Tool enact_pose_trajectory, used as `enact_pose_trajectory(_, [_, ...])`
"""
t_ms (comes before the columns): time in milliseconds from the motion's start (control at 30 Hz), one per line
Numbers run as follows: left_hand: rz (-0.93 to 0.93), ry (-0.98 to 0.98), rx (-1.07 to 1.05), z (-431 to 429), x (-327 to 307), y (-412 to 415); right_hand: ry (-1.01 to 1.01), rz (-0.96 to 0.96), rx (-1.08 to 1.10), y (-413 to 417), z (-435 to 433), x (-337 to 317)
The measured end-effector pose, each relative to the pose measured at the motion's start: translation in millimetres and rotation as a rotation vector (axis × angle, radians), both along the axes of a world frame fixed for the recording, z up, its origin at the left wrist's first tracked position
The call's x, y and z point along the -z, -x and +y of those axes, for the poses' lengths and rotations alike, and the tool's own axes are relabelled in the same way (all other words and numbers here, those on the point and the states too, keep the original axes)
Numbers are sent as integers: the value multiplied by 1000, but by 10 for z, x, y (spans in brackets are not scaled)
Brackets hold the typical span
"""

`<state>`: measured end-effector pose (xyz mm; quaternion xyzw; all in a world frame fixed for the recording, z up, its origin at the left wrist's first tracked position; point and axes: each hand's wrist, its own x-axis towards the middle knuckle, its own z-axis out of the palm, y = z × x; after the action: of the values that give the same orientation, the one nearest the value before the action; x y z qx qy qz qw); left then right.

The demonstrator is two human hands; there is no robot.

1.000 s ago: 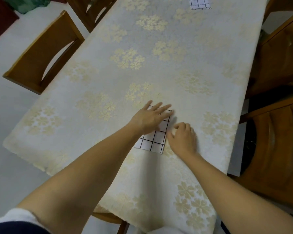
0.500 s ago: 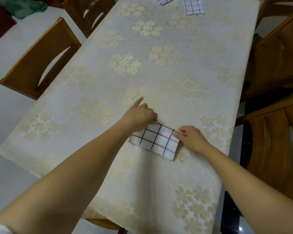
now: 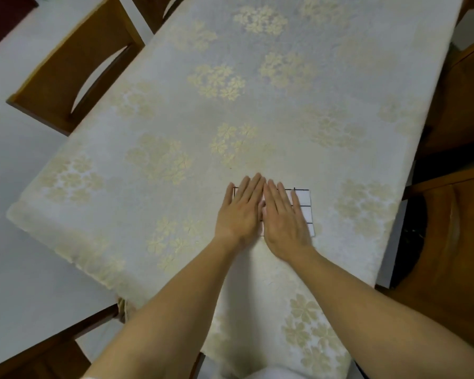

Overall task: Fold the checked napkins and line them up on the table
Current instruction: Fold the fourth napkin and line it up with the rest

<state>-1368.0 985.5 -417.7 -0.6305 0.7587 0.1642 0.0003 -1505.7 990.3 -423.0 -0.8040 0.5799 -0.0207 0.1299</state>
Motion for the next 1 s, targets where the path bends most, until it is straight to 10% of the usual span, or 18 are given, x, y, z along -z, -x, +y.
enact_pose_trajectory(400, [-88,-117,-19,-113,-81,-373,-45,153,-4,347,-147,7])
enact_pose_trajectory(1000, [807,-49,-365,147,-994,-436,-335,-745,356,498,-14,-1121])
